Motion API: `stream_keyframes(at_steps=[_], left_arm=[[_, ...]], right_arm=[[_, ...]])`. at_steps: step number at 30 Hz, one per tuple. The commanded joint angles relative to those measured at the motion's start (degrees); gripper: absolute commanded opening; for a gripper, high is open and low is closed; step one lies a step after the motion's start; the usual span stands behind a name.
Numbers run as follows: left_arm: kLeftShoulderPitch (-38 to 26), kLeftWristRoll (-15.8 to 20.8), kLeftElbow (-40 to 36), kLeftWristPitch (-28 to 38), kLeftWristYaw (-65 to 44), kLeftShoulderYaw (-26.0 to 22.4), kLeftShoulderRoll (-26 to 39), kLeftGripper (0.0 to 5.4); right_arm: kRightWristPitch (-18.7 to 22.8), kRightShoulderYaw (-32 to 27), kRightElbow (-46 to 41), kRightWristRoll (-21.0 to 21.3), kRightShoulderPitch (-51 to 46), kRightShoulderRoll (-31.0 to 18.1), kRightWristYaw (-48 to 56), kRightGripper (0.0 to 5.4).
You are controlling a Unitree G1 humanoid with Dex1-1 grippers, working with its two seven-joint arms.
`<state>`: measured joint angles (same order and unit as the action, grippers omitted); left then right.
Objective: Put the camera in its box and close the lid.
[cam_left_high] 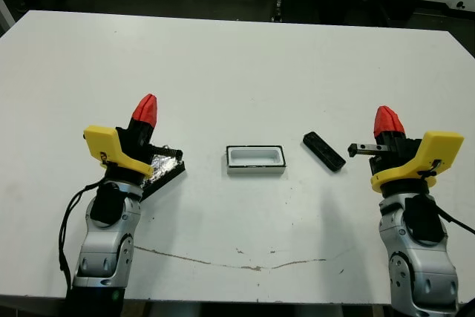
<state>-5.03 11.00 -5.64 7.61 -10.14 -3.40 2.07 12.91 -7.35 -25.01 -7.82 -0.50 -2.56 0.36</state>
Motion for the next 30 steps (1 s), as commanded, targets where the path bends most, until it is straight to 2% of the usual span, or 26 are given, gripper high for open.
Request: stream_keyframes(at_steps=[1,9,12,16,21,22,27,30], left_arm=[[0.7,-0.1,-0.3,-0.7,0.3,0.1,0.0,0.01],[1.1,-0.4,-0.8,-1.1,0.6,0.5,0.0,0.01],[1.1,0.2,-0.9,-1.4,0.2,0.4,-0.1,0.01],[1.1,-0.2,-0.1,-0.3,0.2,0.3,-0.1,0.01],[1.3,0.0,-0.2,-0.8,0.5,0.5,-0.6,0.01],[1.4,0.0,-0.3,-0.9,0.5,0.5,-0.7,0.0],[1.3,0.1,0.0,-0.5,0.1,0.5,-0.6,0.0],[1.3,0.0,0.1,-0.2,-0.2,0.4,-0.2,0.0]], right_arm=[[0.9,-0.1,-0.4,-0.1,-0.5,-0.1,-0.3,0.0],[1.9,0.0,-1.0,-0.1,-1.2,-0.2,-0.2,0.0],[1.8,-0.3,-0.9,0.1,-1.0,-1.3,0.7,0.0],[3.9,-1.6,-1.4,-0.2,0.8,-4.6,2.6,0.0],[12.6,-4.2,-2.1,-3.6,5.0,-11.4,7.2,0.0],[14.2,-4.6,-1.9,-4.1,5.9,-12.7,8.1,0.26],[20.8,-5.7,1.1,-6.8,10.1,-19.1,13.7,0.88],[25.3,-6.5,4.3,-10.8,12.5,-22.3,18.4,1.27]])
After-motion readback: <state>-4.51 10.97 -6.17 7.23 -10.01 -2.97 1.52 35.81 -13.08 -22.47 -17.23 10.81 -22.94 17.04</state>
